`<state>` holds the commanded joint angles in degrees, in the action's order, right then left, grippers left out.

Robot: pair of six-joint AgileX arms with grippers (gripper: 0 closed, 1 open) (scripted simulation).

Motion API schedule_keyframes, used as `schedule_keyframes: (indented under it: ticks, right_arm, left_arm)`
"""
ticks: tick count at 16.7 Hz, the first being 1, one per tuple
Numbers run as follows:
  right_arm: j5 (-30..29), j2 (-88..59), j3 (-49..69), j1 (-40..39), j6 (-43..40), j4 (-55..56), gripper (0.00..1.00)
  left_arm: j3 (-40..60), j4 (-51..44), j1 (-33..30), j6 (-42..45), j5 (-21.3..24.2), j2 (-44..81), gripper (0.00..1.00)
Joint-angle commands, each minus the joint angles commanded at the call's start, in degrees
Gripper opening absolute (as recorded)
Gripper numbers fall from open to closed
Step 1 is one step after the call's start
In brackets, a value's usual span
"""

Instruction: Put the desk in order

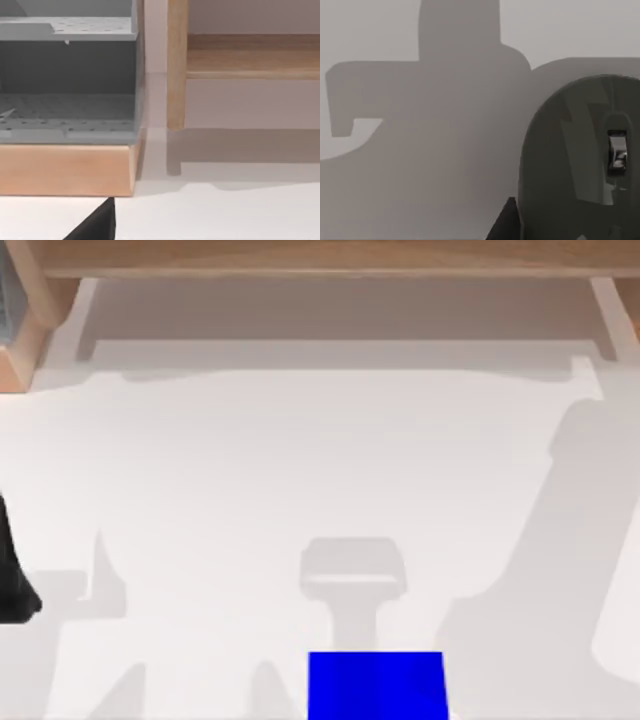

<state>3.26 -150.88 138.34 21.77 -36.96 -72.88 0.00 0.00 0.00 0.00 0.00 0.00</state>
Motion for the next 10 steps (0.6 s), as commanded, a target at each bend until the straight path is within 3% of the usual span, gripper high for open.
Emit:
schedule_keyframes:
  ticks: [6,10]
  right_arm:
    - [-0.4,2.8,0.0,0.3,1.1,-0.6,0.0]
    - [-1.7,11.0,-3.0,-0.1,6.4,-1.1,0.0]
  left_arm:
    - [0.0,0.0,0.0,0.0,0.0,0.0,1.0]
    - [0.0,0.0,0.0,0.0,0.0,0.0,1.0]
